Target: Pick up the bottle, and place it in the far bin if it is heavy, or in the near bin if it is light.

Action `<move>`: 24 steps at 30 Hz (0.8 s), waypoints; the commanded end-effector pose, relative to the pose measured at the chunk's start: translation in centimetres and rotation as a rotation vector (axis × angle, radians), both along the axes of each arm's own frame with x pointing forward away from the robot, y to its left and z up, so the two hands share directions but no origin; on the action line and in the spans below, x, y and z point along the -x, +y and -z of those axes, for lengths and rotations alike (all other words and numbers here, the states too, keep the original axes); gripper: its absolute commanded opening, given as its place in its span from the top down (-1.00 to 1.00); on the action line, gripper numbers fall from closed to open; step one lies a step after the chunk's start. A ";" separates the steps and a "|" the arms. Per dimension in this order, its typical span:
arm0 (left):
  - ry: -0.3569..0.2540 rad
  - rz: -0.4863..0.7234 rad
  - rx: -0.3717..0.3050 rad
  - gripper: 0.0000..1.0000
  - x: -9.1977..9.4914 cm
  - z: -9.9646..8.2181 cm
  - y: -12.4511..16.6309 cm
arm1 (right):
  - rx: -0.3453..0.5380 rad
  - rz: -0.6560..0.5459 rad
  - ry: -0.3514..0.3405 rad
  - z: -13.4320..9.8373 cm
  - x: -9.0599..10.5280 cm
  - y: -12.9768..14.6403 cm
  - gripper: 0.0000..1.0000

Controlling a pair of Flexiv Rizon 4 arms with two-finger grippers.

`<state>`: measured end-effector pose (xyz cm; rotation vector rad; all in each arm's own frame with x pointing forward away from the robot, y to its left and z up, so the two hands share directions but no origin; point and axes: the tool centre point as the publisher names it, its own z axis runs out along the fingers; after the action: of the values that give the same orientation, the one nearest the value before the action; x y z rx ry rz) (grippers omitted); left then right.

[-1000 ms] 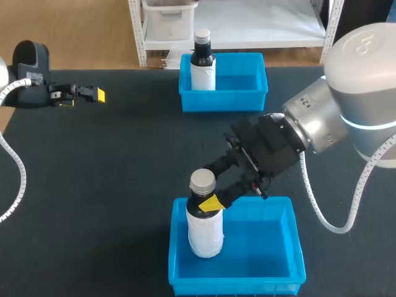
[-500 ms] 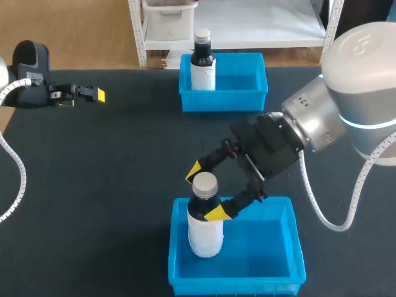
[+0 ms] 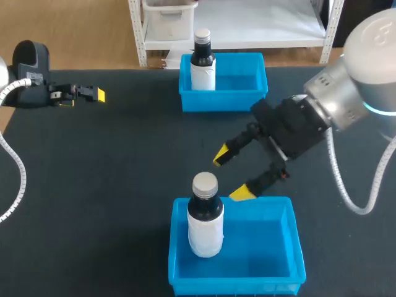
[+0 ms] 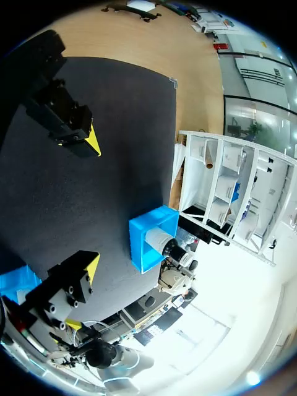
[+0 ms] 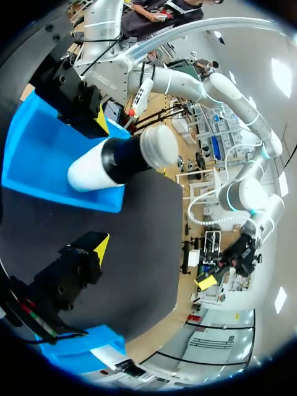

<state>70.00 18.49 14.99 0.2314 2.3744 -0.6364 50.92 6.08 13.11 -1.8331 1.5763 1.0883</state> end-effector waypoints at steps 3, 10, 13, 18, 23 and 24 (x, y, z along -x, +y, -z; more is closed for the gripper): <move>0.000 0.000 0.000 -1.00 0.0 0.0 0.0 | 0.028 0.087 -0.012 -1.2 -1.5 -3.2 -1.00; 0.000 0.000 0.000 -1.00 0.0 0.0 0.0 | 0.070 0.252 -0.005 -1.2 -5.7 -5.5 -1.00; 0.000 0.000 0.000 -1.00 0.0 0.0 0.0 | 0.093 0.331 0.000 -1.3 -7.6 -6.4 -1.00; 0.000 0.000 0.000 -1.00 0.0 0.0 0.0 | 0.130 0.413 -0.003 -1.2 -10.2 -7.6 -1.00; 0.000 0.000 0.000 -1.00 0.0 0.0 0.0 | 0.169 0.438 -0.001 -1.3 -11.5 -8.4 -1.00; 0.000 0.000 0.000 -1.00 0.0 0.0 0.0 | 0.186 0.440 -0.001 -1.4 -11.6 -8.5 -1.00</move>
<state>70.00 18.50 14.99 0.2314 2.3744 -0.6364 62.21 -2.46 14.18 -1.4731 1.9863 0.7733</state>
